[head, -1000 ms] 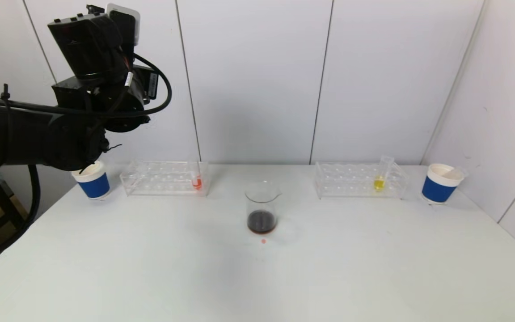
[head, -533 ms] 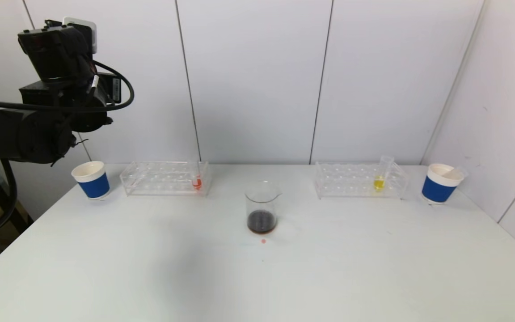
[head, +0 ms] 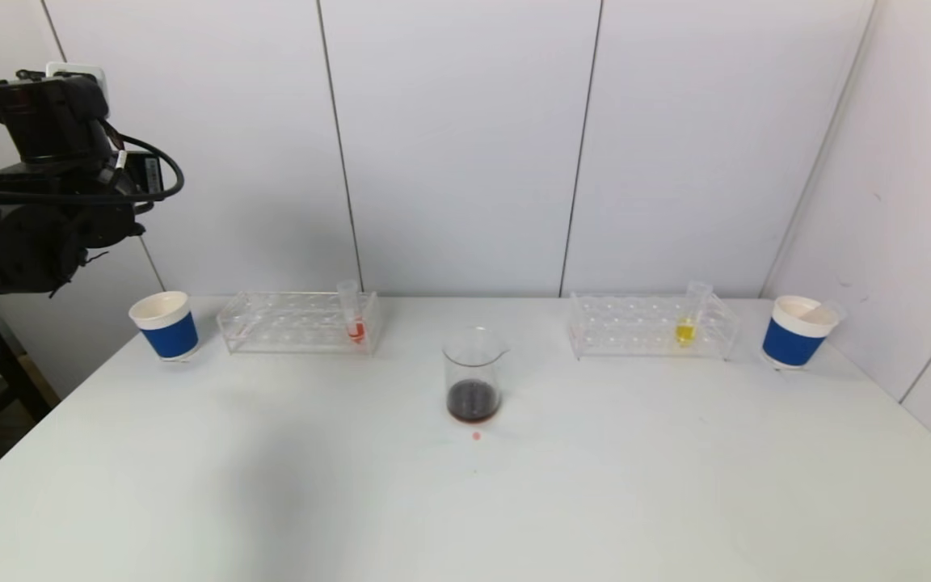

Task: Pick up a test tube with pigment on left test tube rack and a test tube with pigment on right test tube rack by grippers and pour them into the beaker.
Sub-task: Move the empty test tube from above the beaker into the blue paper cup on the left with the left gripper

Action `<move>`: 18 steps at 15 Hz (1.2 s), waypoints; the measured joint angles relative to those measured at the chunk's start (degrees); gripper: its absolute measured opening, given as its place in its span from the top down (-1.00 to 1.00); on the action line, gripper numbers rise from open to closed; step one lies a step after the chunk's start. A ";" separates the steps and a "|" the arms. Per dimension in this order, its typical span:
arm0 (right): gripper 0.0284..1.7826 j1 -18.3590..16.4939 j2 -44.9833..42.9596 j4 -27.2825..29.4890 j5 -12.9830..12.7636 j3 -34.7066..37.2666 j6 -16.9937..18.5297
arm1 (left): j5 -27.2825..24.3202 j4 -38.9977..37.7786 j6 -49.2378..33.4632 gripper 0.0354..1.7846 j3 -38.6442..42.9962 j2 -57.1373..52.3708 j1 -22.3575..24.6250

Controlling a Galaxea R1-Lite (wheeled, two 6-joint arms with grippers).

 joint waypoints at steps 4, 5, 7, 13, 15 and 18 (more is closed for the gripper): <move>-0.99 0.00 0.00 0.00 0.00 0.00 0.00 | 0.00 0.13 -3.52 0.55 1.66 1.12 3.58; -0.99 0.00 0.00 0.00 0.00 0.00 0.00 | 0.00 0.24 -4.27 0.55 2.34 1.23 3.86; -0.99 0.00 0.00 0.00 0.00 0.00 0.00 | 0.06 0.13 -4.85 0.55 3.41 1.68 4.33; -0.99 0.00 0.00 0.00 0.00 0.00 0.00 | -1.62 -0.22 -9.81 0.55 3.25 4.82 4.44; -0.99 0.02 0.00 0.00 0.02 0.00 0.00 | -2.21 -0.74 -10.61 0.55 3.08 6.19 4.44; -0.99 0.02 0.00 0.00 0.00 0.00 0.00 | -3.58 -4.39 -10.79 0.55 2.97 8.66 4.68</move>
